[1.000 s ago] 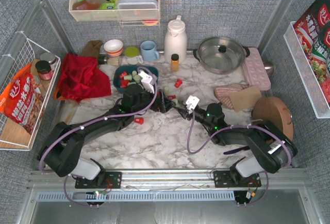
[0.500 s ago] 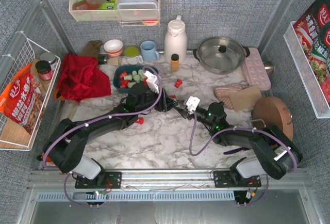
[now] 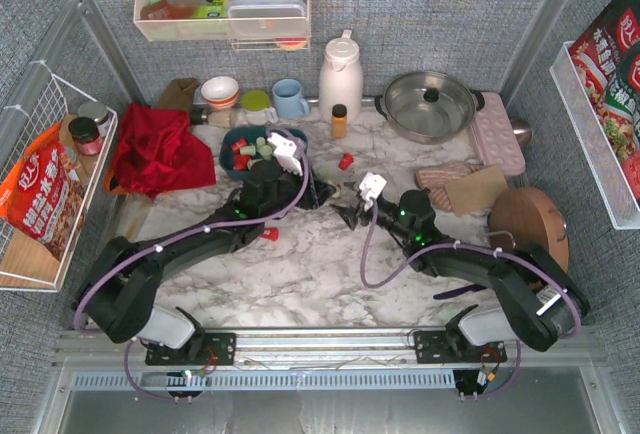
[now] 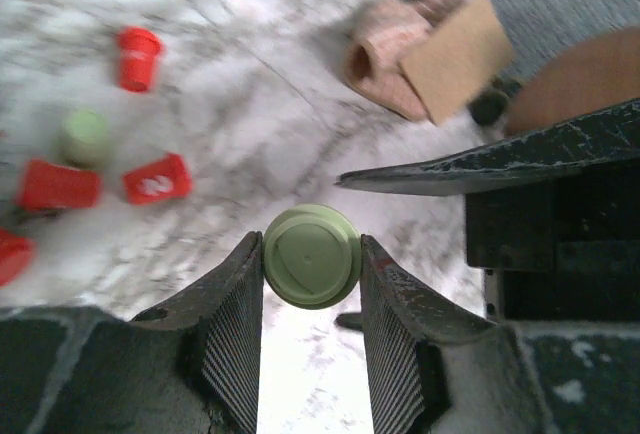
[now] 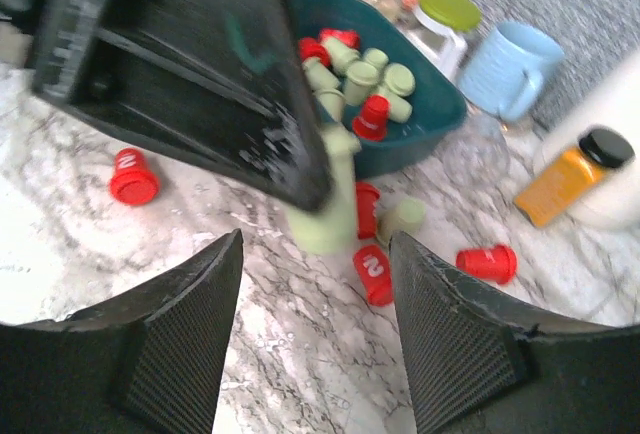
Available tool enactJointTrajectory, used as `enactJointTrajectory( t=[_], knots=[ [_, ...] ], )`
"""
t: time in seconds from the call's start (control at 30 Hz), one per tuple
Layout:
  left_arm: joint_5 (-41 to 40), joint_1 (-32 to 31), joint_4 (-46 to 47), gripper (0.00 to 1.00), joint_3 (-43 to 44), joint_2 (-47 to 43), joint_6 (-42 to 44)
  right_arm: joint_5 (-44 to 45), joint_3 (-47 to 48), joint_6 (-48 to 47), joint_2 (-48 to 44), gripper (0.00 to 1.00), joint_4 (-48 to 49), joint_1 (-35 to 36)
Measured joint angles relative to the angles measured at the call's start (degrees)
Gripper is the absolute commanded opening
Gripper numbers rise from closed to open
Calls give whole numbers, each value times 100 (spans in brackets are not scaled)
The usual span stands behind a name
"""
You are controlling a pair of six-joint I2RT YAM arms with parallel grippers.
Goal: Mix the coffee capsules in the storage basket
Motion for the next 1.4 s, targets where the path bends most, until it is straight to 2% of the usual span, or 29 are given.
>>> enactJointTrajectory(
  t=[0.13, 0.27, 0.4, 0.5, 0.67, 0.73, 0.77, 0.8, 1.0, 1.4],
  knots=[
    [-1005, 109, -448, 38, 219, -243, 374, 619, 417, 599, -13, 64, -595, -81],
    [-1954, 634, -640, 38, 365, -278, 708, 1285, 1032, 1344, 37, 64, -1408, -201],
    [-2459, 1399, -680, 40, 614, 203, 758, 2127, 1794, 2096, 496, 63, -2310, -321],
    [-2524, 1657, -688, 45, 962, 800, 824, 2787, 2542, 2660, 1185, 62, -3025, -393],
    [-2597, 1836, -688, 68, 1429, 1554, 855, 3545, 3659, 3591, 2201, 59, -3993, -531],
    [-2640, 1897, -717, 82, 1537, 1716, 848, 3705, 4113, 4022, 2592, 58, -4317, -619],
    [-2677, 1910, -756, 96, 1547, 1738, 831, 3762, 4304, 4205, 2758, 58, -4474, -656],
    [-2695, 1921, -817, 99, 1543, 1735, 800, 3794, 4520, 4415, 2942, 57, -4671, -693],
    [-2765, 1923, -964, 99, 1102, 1244, 656, 3703, 5309, 5169, 3733, 54, -5265, -756],
    [-2411, 1923, -960, 99, 79, -92, 243, 3602, 6406, 5598, 4843, 49, -5805, -699]
  ],
)
